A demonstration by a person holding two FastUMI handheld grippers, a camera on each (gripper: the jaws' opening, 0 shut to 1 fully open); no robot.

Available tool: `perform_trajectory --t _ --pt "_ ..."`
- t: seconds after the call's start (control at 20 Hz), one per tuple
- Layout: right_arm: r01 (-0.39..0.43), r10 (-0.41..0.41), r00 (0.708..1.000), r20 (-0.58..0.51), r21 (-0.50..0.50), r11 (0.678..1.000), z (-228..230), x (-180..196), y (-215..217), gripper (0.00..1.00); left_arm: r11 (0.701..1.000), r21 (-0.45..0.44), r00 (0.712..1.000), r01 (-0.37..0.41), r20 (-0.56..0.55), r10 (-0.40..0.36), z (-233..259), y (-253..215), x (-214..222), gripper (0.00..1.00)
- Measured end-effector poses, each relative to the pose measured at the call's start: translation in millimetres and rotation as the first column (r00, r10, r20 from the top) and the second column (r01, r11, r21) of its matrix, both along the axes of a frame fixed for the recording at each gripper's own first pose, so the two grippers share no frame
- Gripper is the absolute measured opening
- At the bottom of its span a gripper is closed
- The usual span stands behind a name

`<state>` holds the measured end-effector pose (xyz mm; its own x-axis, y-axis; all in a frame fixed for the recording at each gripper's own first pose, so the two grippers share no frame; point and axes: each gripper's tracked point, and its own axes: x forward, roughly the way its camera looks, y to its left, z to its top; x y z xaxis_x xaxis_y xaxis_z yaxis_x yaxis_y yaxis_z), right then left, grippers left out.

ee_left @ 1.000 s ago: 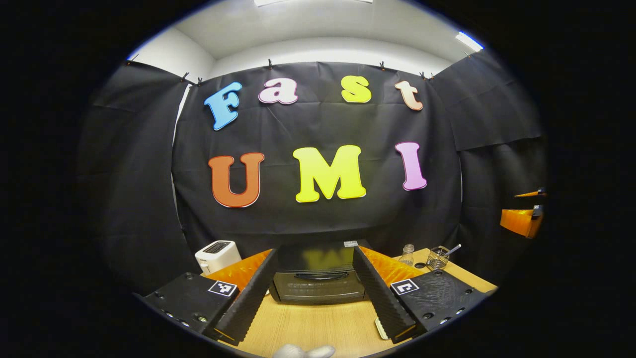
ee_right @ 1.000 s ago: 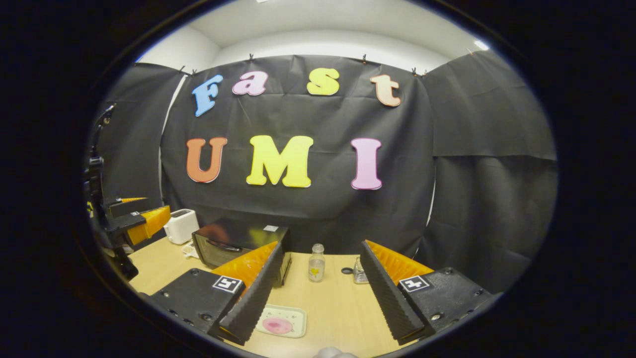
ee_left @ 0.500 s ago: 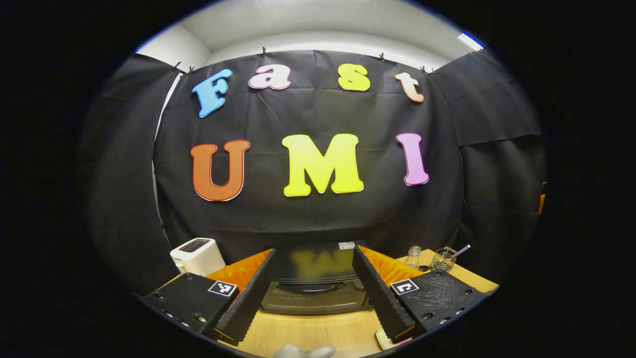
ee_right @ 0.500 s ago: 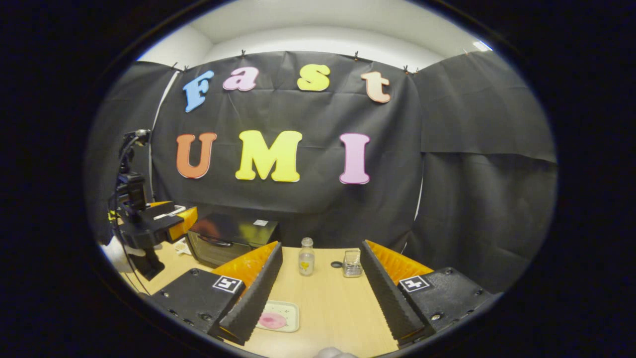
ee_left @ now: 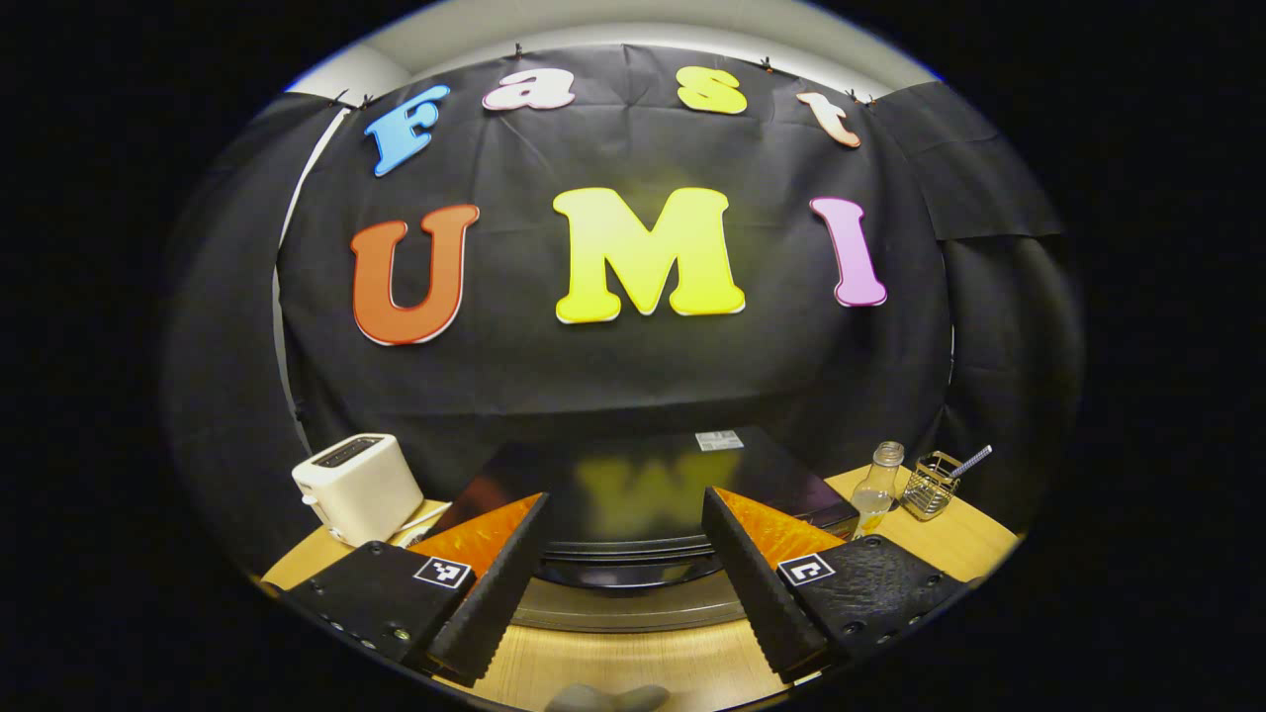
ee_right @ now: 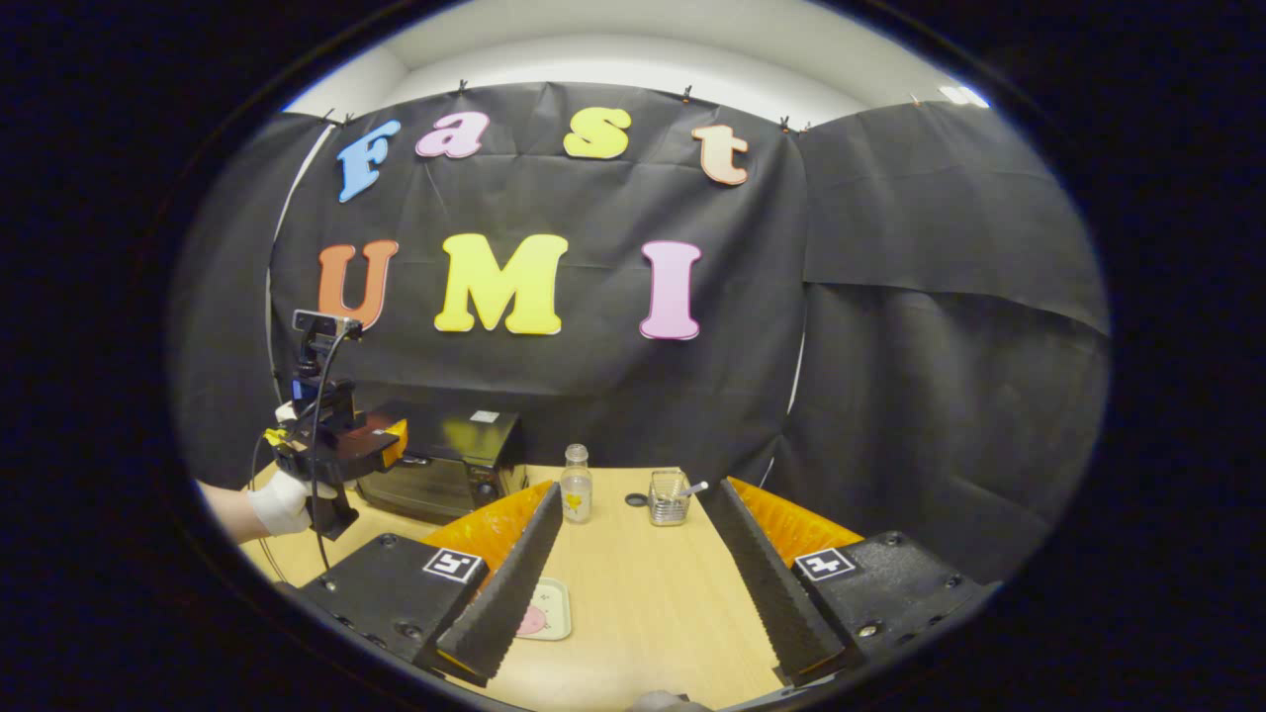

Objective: Open the electric oven with the left hand, put the food in, and close the electric oven.

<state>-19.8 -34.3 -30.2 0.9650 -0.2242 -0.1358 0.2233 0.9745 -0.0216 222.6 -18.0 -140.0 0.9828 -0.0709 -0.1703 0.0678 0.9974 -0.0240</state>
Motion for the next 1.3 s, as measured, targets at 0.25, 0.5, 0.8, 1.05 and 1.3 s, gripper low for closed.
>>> perform_trajectory --t 0.25,0.5,0.8,1.05,1.3 --pt "0.029 -0.029 0.999 -0.016 0.005 1.000 -2 -6 -4 0.96 1.000 -0.011 0.997 0.012 -0.070 -0.013 -32 -5 9 0.97" --pt "0.011 -0.011 1.000 -0.015 0.003 1.000 -5 -7 4 0.96 1.000 0.004 0.999 0.007 -0.052 -0.007 -32 -4 2 0.97" --pt "-0.015 0.015 1.000 -0.008 0.020 1.000 -3 -10 8 0.97 1.000 0.007 0.997 0.020 -0.071 -0.020 -35 -3 -24 0.97" --pt "-0.039 0.040 0.999 -0.015 0.032 0.999 -7 -21 14 1.00 1.000 0.006 0.995 0.024 -0.101 -0.024 -45 -3 -53 0.97" --pt "-0.055 0.056 0.998 -0.028 0.042 0.998 -15 -37 19 0.97 1.000 0.006 0.988 0.029 -0.153 -0.027 -65 -4 -87 0.97"
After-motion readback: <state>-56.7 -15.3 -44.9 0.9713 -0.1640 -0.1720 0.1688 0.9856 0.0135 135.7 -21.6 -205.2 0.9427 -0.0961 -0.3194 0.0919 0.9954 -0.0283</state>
